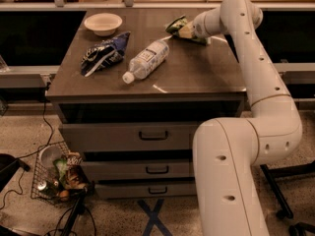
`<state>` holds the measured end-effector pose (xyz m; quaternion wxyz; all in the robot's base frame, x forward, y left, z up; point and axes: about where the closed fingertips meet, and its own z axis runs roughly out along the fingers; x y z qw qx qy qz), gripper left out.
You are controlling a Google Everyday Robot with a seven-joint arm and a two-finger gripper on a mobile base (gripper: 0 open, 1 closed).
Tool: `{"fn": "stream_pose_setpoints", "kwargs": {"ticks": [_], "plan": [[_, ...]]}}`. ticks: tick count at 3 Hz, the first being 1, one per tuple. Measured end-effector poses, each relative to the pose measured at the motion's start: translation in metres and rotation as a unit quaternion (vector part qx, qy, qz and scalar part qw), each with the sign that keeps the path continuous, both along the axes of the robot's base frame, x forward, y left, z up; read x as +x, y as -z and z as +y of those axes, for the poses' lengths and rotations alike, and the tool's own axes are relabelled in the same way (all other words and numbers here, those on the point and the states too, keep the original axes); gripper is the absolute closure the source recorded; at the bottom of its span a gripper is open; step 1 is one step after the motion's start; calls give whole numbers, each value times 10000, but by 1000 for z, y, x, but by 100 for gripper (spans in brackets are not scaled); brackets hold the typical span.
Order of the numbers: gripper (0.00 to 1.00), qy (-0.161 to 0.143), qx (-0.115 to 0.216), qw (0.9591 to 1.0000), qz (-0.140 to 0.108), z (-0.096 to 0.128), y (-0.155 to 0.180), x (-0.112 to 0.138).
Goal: Move green jalapeno chip bag near paper bowl
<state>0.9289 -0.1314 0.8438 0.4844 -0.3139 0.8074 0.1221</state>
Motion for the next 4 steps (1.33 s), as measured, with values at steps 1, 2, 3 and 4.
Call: {"fn": "stream_pose_setpoints", "kwargs": {"ticks": [1, 2, 3, 4], "plan": [[100, 0, 0, 10000, -1, 0, 0, -1], [100, 0, 0, 10000, -1, 1, 0, -1], [100, -9, -19, 10000, -38, 2, -4, -1], [100, -39, -155, 9994, -307, 2, -36, -4]]}}
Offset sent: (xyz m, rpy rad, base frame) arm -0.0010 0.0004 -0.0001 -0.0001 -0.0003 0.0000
